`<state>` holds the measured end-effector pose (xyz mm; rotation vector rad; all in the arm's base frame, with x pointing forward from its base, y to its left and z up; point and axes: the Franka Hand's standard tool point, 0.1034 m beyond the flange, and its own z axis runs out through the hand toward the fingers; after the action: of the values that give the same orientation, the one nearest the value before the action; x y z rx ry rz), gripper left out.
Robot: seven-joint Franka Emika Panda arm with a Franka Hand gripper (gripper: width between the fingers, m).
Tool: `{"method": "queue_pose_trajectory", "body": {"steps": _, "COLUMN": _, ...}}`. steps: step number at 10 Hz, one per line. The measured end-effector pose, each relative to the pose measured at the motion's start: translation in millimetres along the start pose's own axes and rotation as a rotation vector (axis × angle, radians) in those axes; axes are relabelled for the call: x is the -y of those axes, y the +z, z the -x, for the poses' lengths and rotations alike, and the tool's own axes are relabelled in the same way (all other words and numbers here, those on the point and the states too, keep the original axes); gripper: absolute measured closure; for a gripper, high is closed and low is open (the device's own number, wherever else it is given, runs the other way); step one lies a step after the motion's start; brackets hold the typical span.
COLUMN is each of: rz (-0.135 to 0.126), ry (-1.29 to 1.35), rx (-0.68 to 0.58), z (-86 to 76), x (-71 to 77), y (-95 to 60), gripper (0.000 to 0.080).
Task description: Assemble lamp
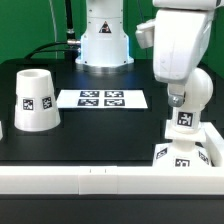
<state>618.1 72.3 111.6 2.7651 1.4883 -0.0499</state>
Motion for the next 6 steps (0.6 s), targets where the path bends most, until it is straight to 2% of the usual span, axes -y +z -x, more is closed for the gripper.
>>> {"method": "queue_pose_trajectory", "body": {"steps": 4, "rz": -0.003, "ry": 0.212, "rx": 0.004, "z": -0.5, "x": 2.2, "y": -2.9, "gripper": 0.0225}}
{"method": "queue_pose_trajectory", "body": {"steps": 6, "rz": -0.003, "ry": 0.211, "rx": 0.005, "z": -0.2, "x": 2.2, "y": -2.3, "gripper": 0.0225}}
